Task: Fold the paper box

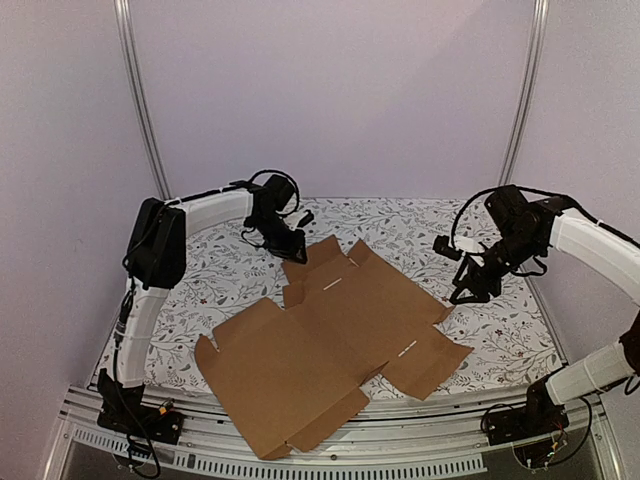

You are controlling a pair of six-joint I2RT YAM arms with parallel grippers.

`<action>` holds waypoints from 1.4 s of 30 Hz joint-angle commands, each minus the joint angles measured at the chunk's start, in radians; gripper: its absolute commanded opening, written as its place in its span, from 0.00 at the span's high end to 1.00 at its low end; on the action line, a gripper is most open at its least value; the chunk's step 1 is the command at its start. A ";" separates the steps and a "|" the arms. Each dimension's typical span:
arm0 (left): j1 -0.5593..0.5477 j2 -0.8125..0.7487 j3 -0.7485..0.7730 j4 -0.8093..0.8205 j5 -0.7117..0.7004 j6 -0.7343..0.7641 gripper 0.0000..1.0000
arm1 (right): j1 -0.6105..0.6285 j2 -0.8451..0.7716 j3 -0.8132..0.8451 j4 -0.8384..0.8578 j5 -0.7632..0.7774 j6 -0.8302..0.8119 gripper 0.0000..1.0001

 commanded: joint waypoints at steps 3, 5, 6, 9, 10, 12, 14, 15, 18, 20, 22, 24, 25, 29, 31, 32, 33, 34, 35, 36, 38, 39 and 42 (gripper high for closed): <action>-0.016 -0.092 -0.102 0.030 0.019 -0.028 1.00 | -0.008 0.125 0.056 0.126 0.045 0.171 0.48; -0.017 -0.163 -0.189 0.094 -0.011 -0.057 1.00 | -0.011 0.182 0.101 0.134 0.065 0.205 0.48; -0.018 -0.201 -0.223 0.122 -0.029 -0.073 1.00 | -0.013 0.226 0.130 0.135 0.073 0.219 0.48; -0.018 -0.304 -0.283 0.174 -0.104 -0.113 1.00 | -0.028 0.318 0.246 0.120 0.085 0.259 0.48; -0.018 -0.333 -0.297 0.180 -0.123 -0.130 1.00 | -0.037 0.362 0.290 0.107 0.078 0.266 0.48; -0.018 -0.406 -0.370 0.226 -0.143 -0.179 1.00 | -0.046 0.419 0.386 0.083 0.071 0.271 0.47; -0.029 -0.492 -0.495 0.337 -0.150 -0.219 1.00 | -0.047 0.475 0.471 0.063 0.052 0.267 0.47; -0.040 -0.531 -0.564 0.405 -0.164 -0.225 1.00 | -0.047 0.502 0.510 0.048 0.034 0.252 0.46; -0.065 -0.611 -0.710 0.564 -0.206 -0.218 1.00 | -0.046 0.587 0.639 0.003 -0.008 0.214 0.44; -0.078 -0.632 -0.765 0.638 -0.208 -0.215 1.00 | -0.046 0.647 0.747 -0.037 -0.032 0.183 0.42; -0.094 -0.645 -0.796 0.680 -0.221 -0.203 1.00 | -0.046 0.704 0.845 -0.117 -0.071 0.141 0.40; -0.116 -0.658 -0.821 0.718 -0.242 -0.190 1.00 | -0.046 0.766 0.932 -0.203 -0.133 0.093 0.39; -0.124 -0.662 -0.832 0.734 -0.252 -0.182 1.00 | -0.045 0.794 0.966 -0.233 -0.147 0.068 0.38; -0.149 -0.691 -0.903 0.838 -0.261 -0.146 1.00 | -0.035 0.849 1.005 -0.278 -0.141 0.010 0.38; -0.154 -0.695 -0.907 0.841 -0.277 -0.125 1.00 | -0.033 0.869 1.016 -0.276 -0.111 0.001 0.38; -0.155 -0.695 -0.906 0.841 -0.279 -0.119 1.00 | -0.035 0.882 1.026 -0.279 -0.095 -0.002 0.37; -0.156 -0.697 -0.909 0.859 -0.279 -0.114 1.00 | -0.034 0.890 1.035 -0.283 -0.082 -0.005 0.37; -0.156 -0.700 -0.914 0.878 -0.279 -0.111 1.00 | -0.034 0.903 1.043 -0.287 -0.069 -0.010 0.38; -0.157 -0.701 -0.919 0.886 -0.283 -0.111 1.00 | -0.033 0.912 1.054 -0.296 -0.060 -0.019 0.38; -0.157 -0.703 -0.924 0.892 -0.284 -0.111 1.00 | -0.033 0.917 1.060 -0.301 -0.054 -0.024 0.38; -0.159 -0.708 -0.939 0.917 -0.287 -0.110 1.00 | -0.032 0.932 1.073 -0.308 -0.048 -0.029 0.39; -0.160 -0.709 -0.944 0.927 -0.288 -0.113 1.00 | -0.033 0.939 1.079 -0.314 -0.047 -0.029 0.39; -0.162 -0.705 -0.946 0.936 -0.292 -0.115 1.00 | -0.033 0.956 1.099 -0.328 -0.043 -0.029 0.42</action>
